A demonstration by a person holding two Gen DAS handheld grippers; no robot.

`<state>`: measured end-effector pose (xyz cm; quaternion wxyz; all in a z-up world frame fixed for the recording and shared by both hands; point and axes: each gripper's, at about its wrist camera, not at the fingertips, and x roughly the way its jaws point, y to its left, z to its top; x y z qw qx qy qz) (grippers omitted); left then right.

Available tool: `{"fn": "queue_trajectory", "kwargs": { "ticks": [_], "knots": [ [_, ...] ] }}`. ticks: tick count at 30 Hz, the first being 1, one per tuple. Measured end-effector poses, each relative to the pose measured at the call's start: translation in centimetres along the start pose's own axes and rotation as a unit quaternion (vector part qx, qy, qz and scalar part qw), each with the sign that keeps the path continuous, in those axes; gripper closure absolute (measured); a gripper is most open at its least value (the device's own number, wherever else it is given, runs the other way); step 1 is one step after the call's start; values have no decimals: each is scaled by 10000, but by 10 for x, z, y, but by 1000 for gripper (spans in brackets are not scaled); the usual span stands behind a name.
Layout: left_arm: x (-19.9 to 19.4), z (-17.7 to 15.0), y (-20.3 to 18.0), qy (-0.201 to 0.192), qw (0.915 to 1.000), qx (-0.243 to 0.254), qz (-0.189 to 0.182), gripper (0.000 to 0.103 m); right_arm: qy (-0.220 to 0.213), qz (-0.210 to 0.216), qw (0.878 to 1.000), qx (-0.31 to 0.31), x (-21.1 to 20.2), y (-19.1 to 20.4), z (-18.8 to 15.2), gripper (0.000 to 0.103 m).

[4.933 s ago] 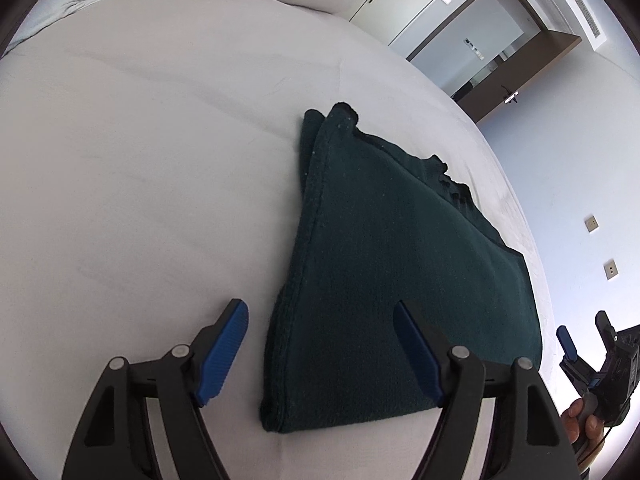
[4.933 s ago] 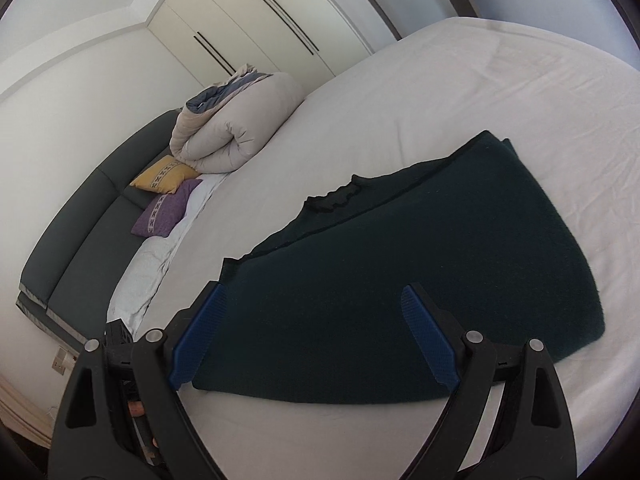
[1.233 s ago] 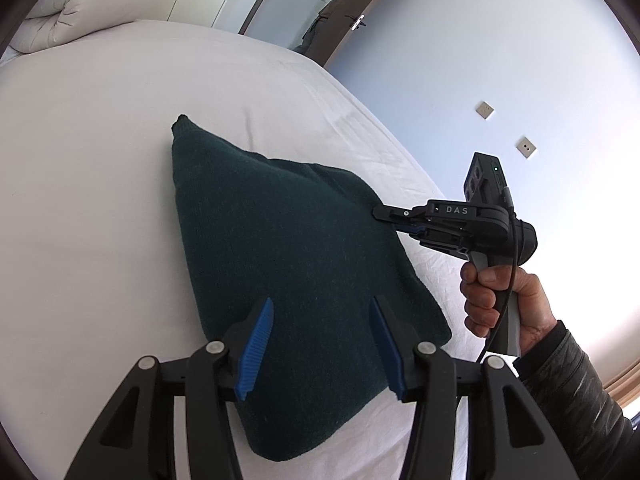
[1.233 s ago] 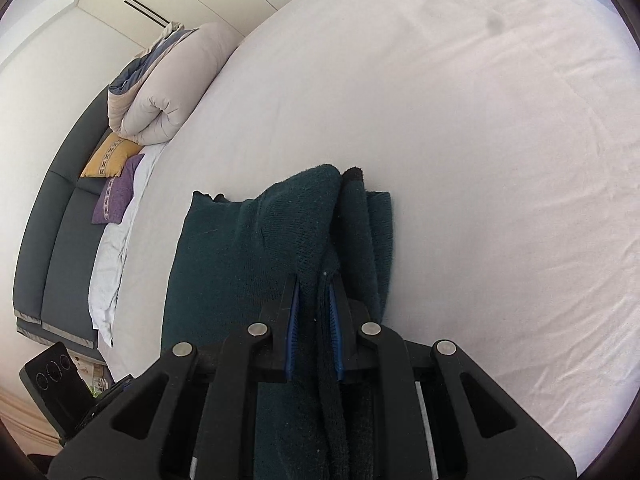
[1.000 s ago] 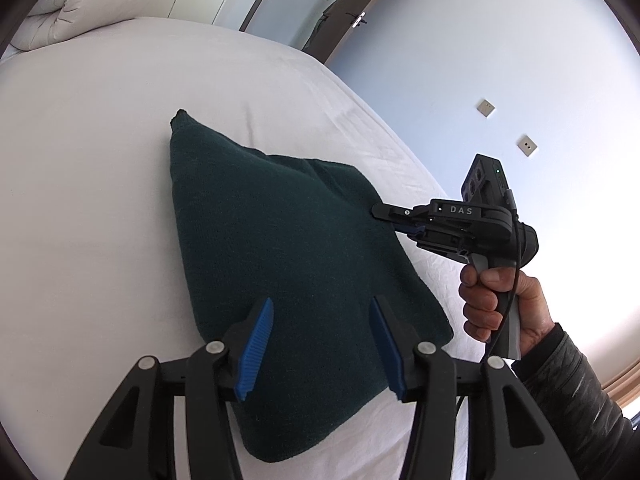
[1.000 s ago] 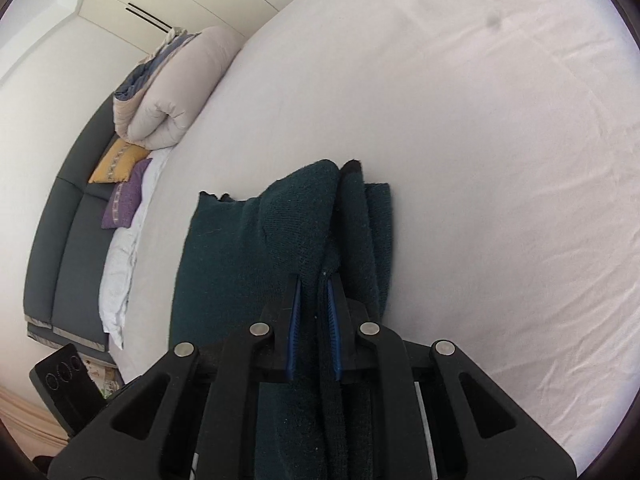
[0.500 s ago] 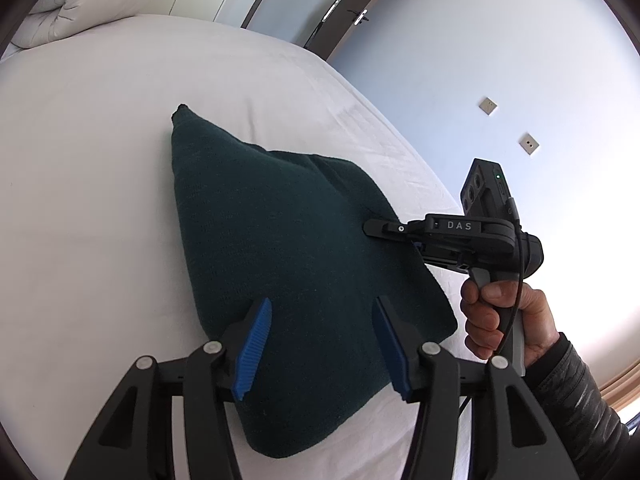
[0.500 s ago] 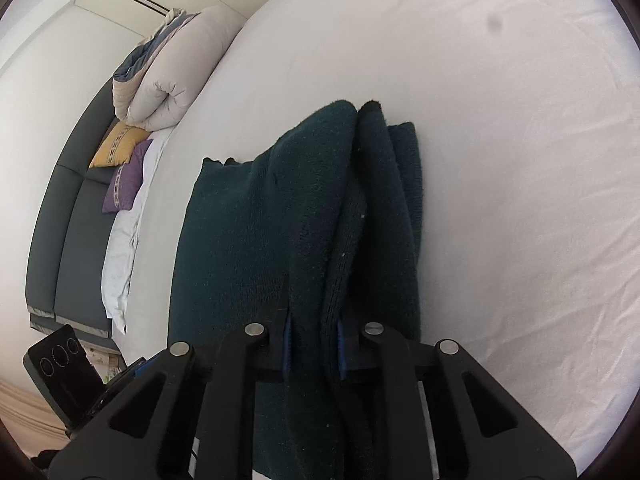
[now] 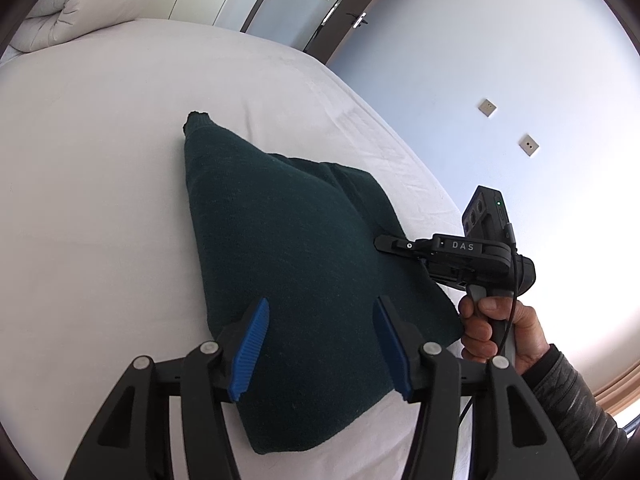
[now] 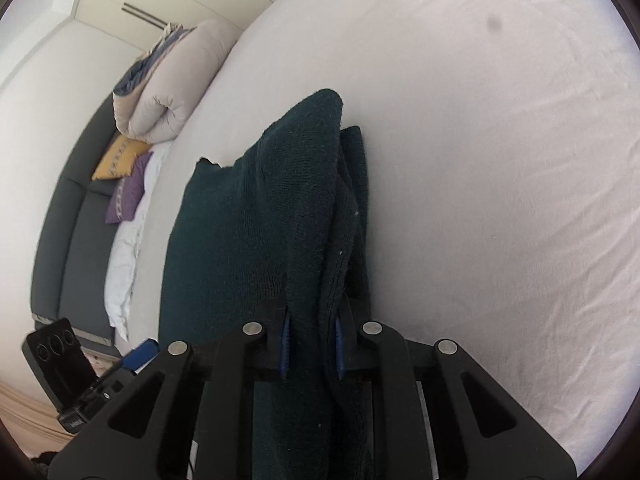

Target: Fold small clothes

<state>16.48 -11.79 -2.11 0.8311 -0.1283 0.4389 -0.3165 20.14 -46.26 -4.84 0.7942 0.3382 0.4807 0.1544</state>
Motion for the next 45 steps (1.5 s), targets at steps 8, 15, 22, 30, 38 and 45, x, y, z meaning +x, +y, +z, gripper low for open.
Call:
{"fn": "queue_trajectory", "kwargs": {
  "ticks": [8,15,22,30,38,45],
  "knots": [
    [-8,14,6,-236,9997,1,95,46,-490,-816,9944,-465,-31,35,-6,83],
    [9,54,-15,-386,9970,601,290,46,-677,-502,9906,-1074,-46,78,-20,83],
    [83,54,11,536,9932,634,815,46,-396,-513,9949,-776,-12,35,-24,84],
    [55,54,16,146,9965,429,698,45,-597,-550,9935,-802,-27,49,-21,82],
    [26,43,61,-217,9950,-777,590,14,-786,-993,9893,-721,-52,44,-12,23],
    [70,33,61,630,9938,-894,176,15,135,-756,9953,-597,8,31,-10,42]
  ]
}}
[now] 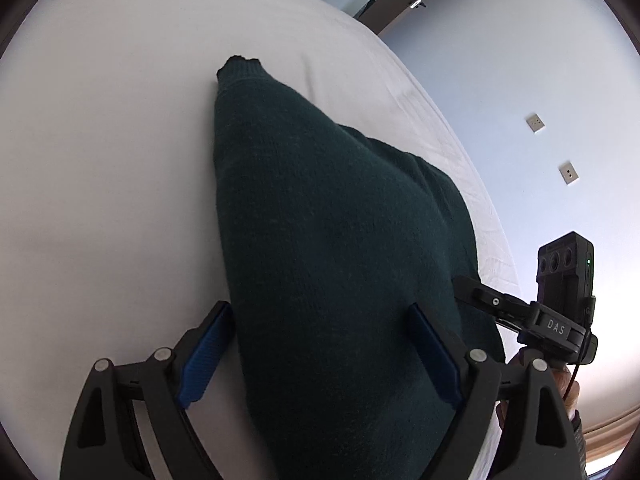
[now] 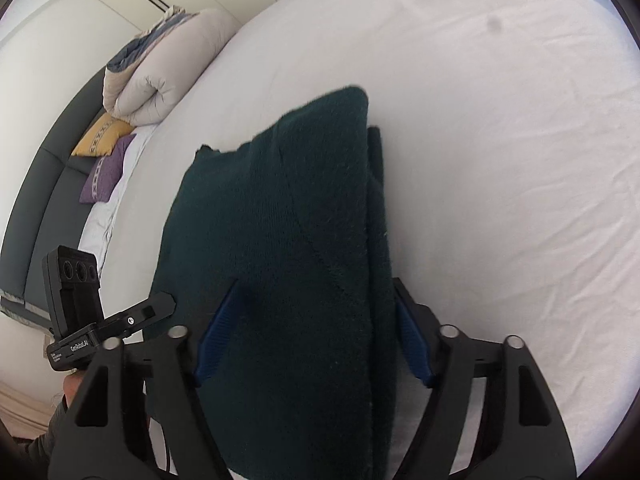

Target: Fold small clothes

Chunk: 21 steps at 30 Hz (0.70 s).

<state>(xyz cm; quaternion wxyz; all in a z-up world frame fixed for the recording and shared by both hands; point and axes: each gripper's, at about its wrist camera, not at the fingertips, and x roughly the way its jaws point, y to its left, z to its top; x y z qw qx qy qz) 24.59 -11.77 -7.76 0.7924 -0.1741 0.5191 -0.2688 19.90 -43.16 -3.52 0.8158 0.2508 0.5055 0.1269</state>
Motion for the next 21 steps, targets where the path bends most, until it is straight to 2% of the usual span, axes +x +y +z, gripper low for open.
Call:
{"fn": "queue_trajectory", "kwargs": {
  "ticks": [1,5,6,11,14,16,18,21],
  "knots": [
    [3,2,-2,52,10000,31,52,21,13,7,10000,40,5,-2,1,43],
    [5,8,-4,292,9995,-21,130,41,146,80,9994,288,11,-8,8,67],
    [5,10,-6,337,9993,22,172,43,152,13,9997,209,12,-4,8,69],
    [-12,8,-24,290,9978,301,524,60,-166,-900,9940,-598,2,46,-2,82],
    [-37,3,-38,136,9959,563,698,61,-460,-1276,9831,-1227,-14,91,-16,83],
    [-62,-1,-42,-57,9946,711,758,61,-613,-1379,9766,-1534,-24,119,-27,83],
    [-90,-6,-39,-186,9933,814,805,61,-753,-1327,9737,-1691,-33,142,-38,83],
    [-132,-16,-26,-285,9908,962,910,61,-829,-975,9774,-1685,-46,171,-54,83]
  ]
}}
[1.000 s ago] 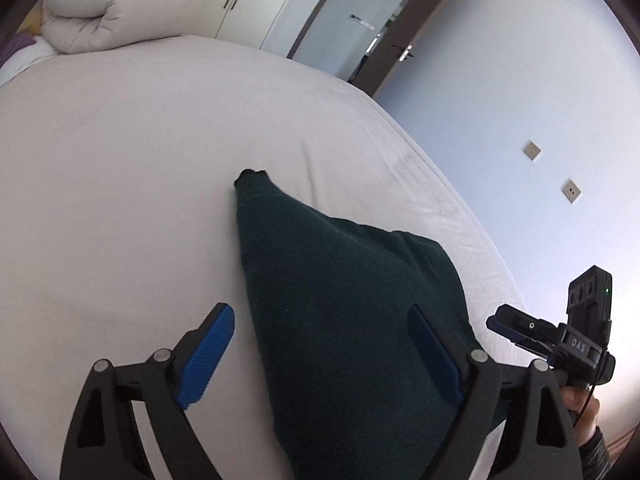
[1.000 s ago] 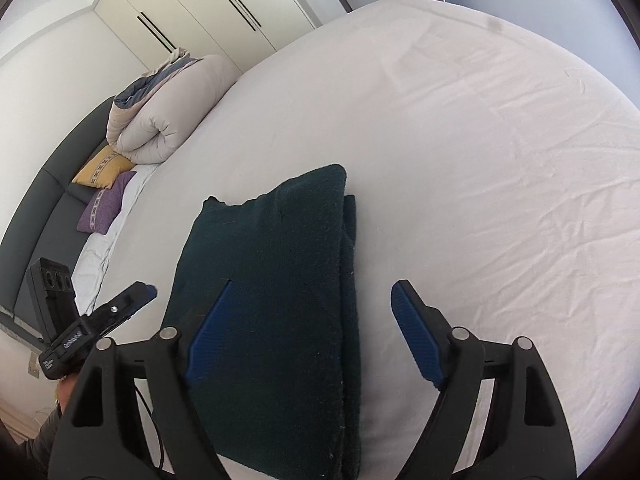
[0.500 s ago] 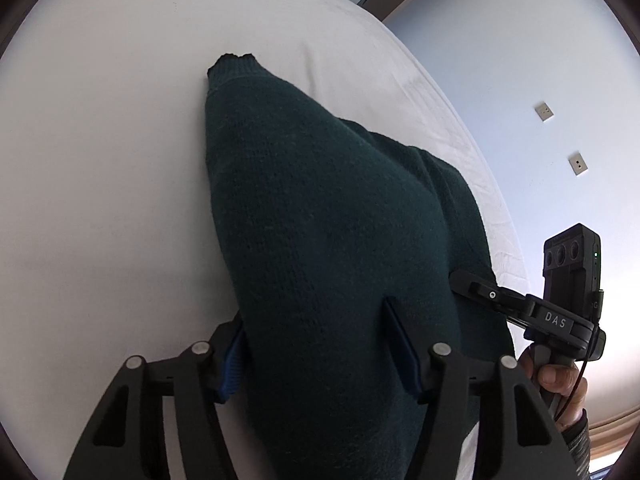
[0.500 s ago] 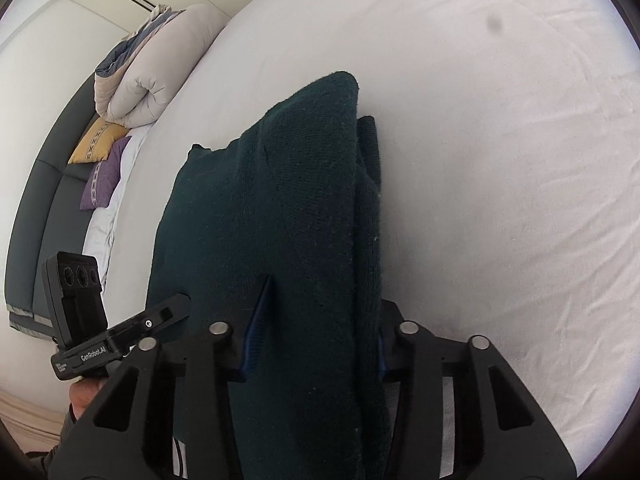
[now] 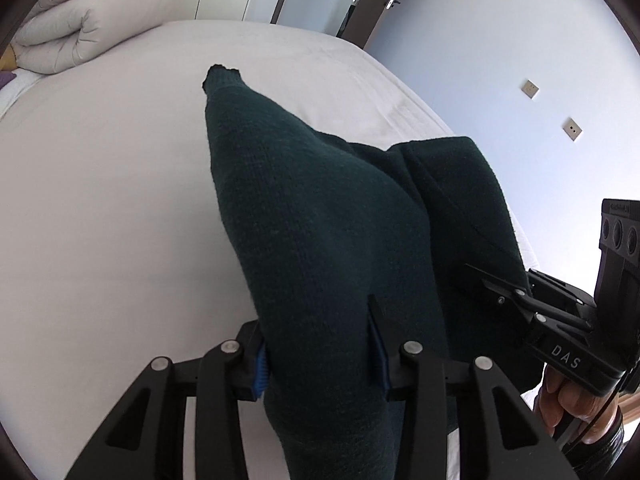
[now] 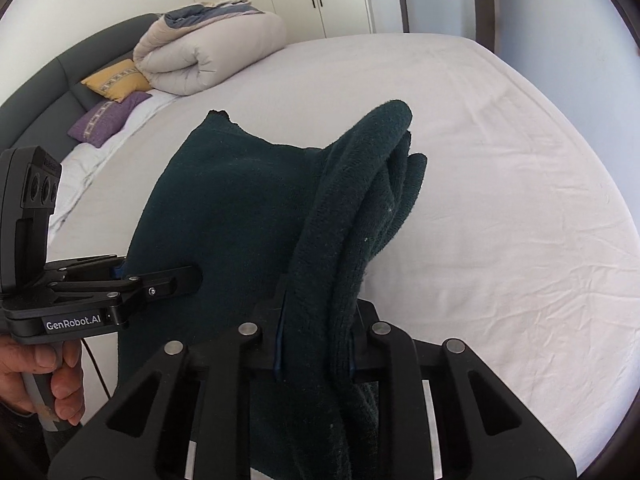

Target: Fold small clothes

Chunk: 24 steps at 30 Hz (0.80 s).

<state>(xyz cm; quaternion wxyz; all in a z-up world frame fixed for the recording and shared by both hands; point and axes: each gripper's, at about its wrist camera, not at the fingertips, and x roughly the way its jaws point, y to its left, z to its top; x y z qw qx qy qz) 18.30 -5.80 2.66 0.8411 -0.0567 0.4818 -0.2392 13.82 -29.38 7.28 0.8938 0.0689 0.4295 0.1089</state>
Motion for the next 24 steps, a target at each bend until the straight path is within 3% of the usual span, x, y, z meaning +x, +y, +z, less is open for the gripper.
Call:
{"fn": "queue_trajectory", "kwargs": {
  "ticks": [7,13,16,19,22,24],
  "knots": [
    [-59,-44,68,-6,9991,-156,391,61,121,787,9968,49,0,83,-25,83],
    [-62,-79,111,150,9973,-376,610,61,417,1137,9924,228,29,135,-59,83],
    [-37,-92,130,399,9958,-518,642,58,688,1086,9910,368,61,141,-80,83],
    [-20,-99,144,329,9952,-708,598,44,881,939,9898,605,97,127,-94,80],
    [-17,-99,144,237,9951,-757,599,37,886,1300,9811,1129,116,97,-106,68],
    [-16,-98,142,176,9955,-675,647,34,836,1453,9775,1282,120,88,-112,66]
  ]
}}
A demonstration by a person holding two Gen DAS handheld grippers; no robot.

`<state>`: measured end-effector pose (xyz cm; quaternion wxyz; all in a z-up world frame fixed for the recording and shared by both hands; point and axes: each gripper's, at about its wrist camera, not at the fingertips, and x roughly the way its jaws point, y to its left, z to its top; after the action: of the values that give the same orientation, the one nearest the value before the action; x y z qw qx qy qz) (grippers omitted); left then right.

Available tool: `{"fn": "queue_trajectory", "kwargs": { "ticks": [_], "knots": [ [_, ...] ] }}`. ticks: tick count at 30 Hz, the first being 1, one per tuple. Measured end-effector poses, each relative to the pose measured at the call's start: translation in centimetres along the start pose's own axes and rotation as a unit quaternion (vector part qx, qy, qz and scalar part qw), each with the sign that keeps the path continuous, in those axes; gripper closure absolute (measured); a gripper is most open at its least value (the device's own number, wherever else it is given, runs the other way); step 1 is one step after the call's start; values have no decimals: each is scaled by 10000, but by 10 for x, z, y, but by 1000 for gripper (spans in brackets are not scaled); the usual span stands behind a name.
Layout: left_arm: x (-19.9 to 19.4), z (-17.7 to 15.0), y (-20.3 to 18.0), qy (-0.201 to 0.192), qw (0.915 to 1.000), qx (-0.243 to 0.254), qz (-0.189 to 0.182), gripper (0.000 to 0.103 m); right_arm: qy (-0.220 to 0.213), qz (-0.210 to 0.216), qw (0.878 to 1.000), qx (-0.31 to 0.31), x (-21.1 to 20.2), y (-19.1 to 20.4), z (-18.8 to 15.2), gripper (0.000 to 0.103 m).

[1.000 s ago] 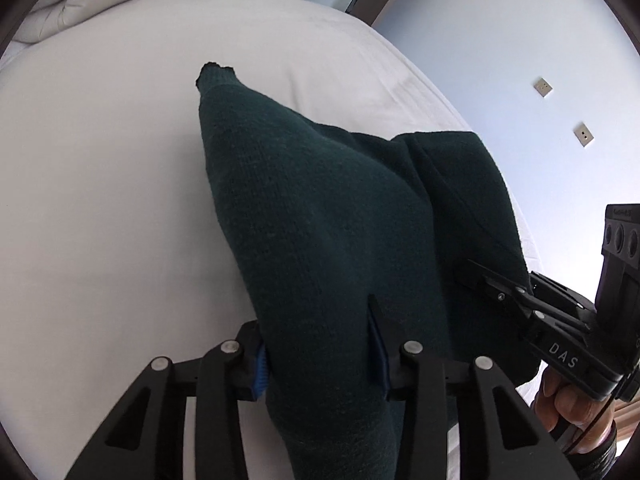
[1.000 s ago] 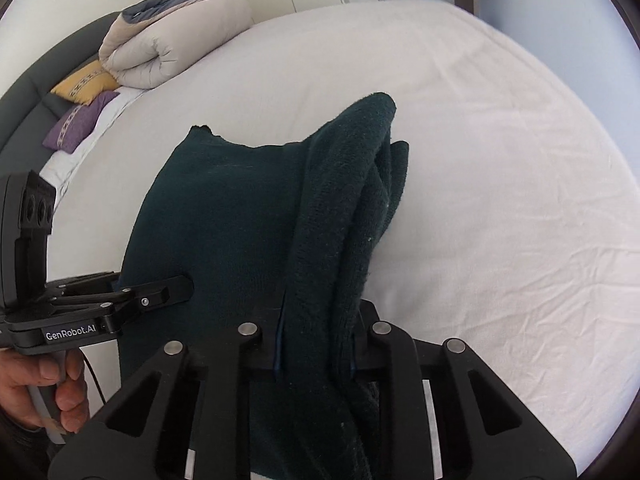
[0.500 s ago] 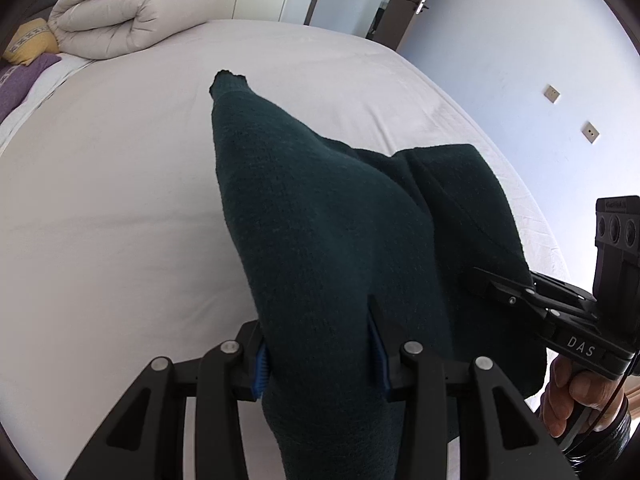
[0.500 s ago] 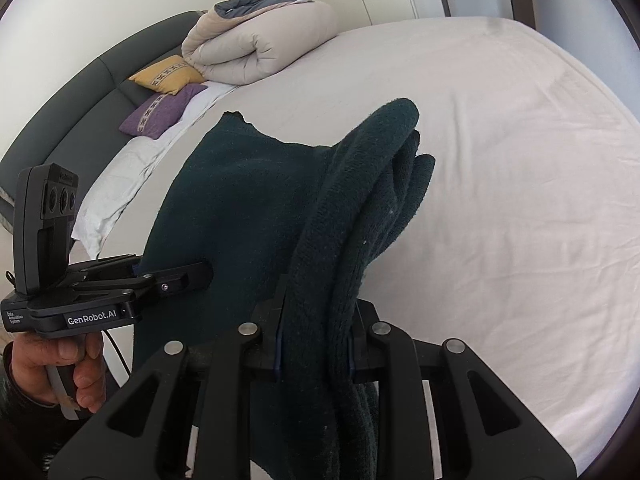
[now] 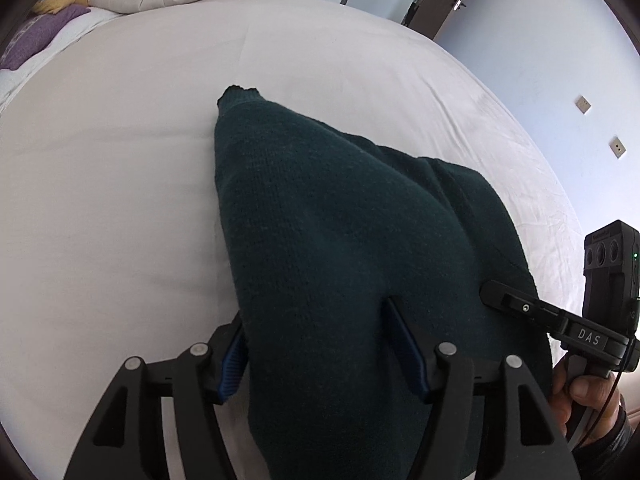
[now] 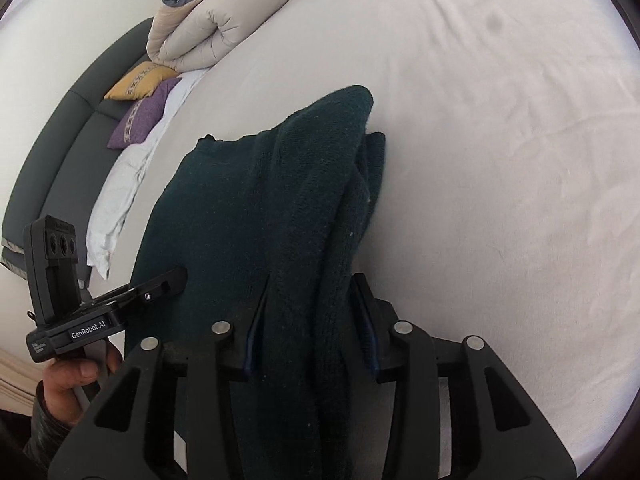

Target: Fold small clothes

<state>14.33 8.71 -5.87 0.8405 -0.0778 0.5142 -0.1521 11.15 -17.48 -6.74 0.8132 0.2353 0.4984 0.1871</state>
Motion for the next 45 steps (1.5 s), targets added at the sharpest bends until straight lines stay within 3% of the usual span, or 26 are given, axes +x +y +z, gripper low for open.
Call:
{"fn": "queue_trajectory", "kwargs": {
  "ticks": [6,10,12,14,15,18,20,22,24,26,29,31,34,38,42,45],
  "knots": [
    [-17,-9,9,-207,9993,-283,-128,32,-314,85,9990,292,-19,-17,-8,56],
    [-60,-23,-2,-892,9959,-152,-18,32,-666,-143,9969,386,-57,-25,-13,56],
    [-88,-30,-14,-1357,9906,64,140,23,-944,-344,9944,327,-85,-24,-18,56],
    [-122,-41,-30,-2014,9775,387,502,6,-1328,-577,9893,195,-115,-16,-22,53],
    [-140,-48,-39,-2403,9665,586,686,2,-1539,-693,9856,98,-131,-11,-25,51],
    [-190,-67,-68,-3395,9260,1191,1146,0,-2260,-1121,9673,-249,-178,15,-33,33],
    [-214,-71,-86,-3739,9043,1518,1391,0,-2845,-1388,9474,-473,-210,36,-40,12],
    [-233,-76,-100,-3742,8980,1717,1553,0,-3503,-1602,9202,-690,-239,60,-49,1],
    [-252,-83,-105,-3921,8887,1677,1682,0,-4188,-1598,8884,-990,-268,84,-62,0],
    [-267,-91,-107,-4047,8802,1399,2046,0,-4647,-1565,8618,-1298,-295,103,-70,0],
    [-274,-87,-103,-3780,8954,1238,2003,0,-5034,-1603,8338,-1603,-322,125,-81,0],
    [-270,-85,-97,-3541,9067,1069,2026,0,-5122,-1442,8323,-1557,-334,131,-87,0],
    [-258,-86,-90,-3162,9212,816,2118,0,-4701,-1333,8602,-1455,-333,132,-85,0],
    [-234,-91,-75,-2566,9502,417,1717,0,-3958,-1757,8941,-1142,-307,122,-79,0],
    [-217,-97,-62,-2216,9596,49,1730,0,-3327,-1845,9213,-811,-277,110,-86,0],
    [-213,-103,-56,-2146,9622,-59,1675,0,-2993,-2040,9275,-920,-254,113,-95,0]
  ]
}}
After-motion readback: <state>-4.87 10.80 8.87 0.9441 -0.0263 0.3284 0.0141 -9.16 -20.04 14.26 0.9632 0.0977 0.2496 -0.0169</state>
